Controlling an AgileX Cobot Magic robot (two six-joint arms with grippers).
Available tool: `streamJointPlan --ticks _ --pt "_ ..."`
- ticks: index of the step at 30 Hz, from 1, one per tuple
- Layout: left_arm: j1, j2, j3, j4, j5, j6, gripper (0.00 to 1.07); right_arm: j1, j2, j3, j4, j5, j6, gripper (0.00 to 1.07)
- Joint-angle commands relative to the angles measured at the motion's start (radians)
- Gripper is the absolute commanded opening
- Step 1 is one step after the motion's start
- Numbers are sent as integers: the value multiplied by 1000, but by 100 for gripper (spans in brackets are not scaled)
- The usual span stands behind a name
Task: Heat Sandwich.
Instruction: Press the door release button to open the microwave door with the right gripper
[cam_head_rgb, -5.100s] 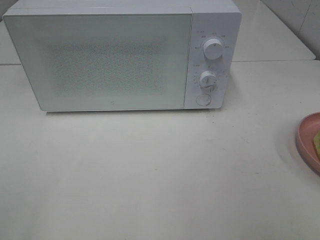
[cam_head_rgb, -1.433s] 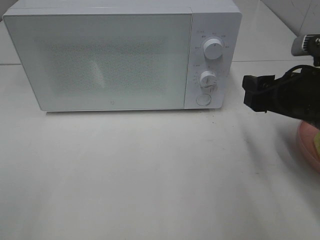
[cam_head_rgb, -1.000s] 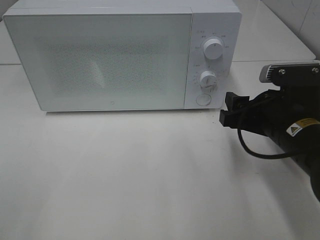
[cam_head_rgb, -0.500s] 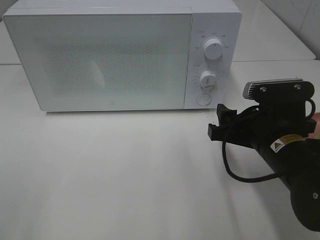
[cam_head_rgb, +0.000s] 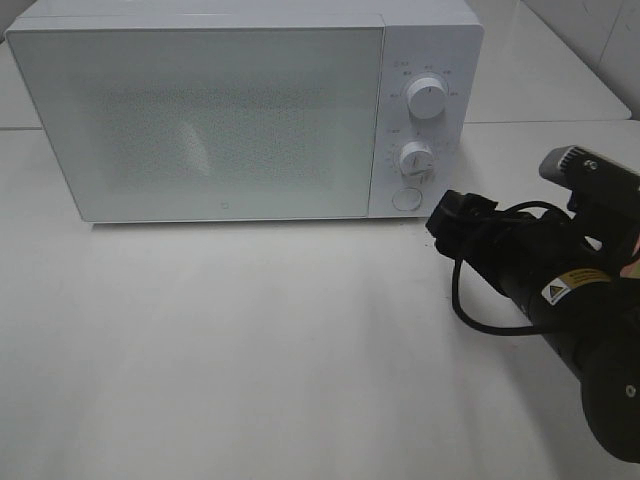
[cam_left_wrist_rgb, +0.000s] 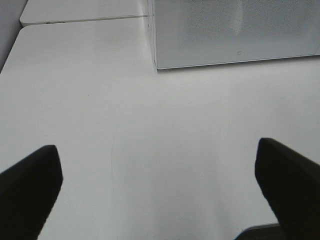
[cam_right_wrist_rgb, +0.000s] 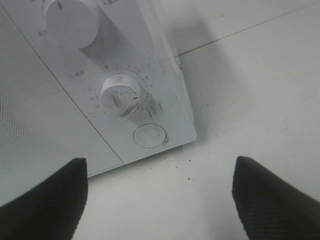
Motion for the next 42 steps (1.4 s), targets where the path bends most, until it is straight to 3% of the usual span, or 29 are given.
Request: streamJointPlan --ticks 1,9,13,16,17,20,21,23,25,42 --pt "1 -27 2 2 -14 1 103 5 -2 2 -7 -14 241 76" --pt "1 -27 2 2 -14 1 103 5 -2 2 -7 55 733 73" --pt "1 -27 2 2 -14 1 103 5 -2 2 -7 85 843 68" --pt "1 -27 2 2 -14 1 103 5 -2 2 -7 90 933 54" --pt "1 -27 2 2 -14 1 103 5 -2 2 -7 90 933 54" --pt "1 -27 2 2 -14 1 103 5 -2 2 -7 89 951 32" --pt "1 -27 2 2 -14 1 103 5 -2 2 -7 89 951 32" --pt "1 -27 2 2 -14 1 103 5 -2 2 -7 90 951 12" --pt "1 -27 2 2 -14 1 103 5 -2 2 -7 90 953 0" --pt "1 -27 2 2 -14 1 103 1 12 -50 -8 147 974 0"
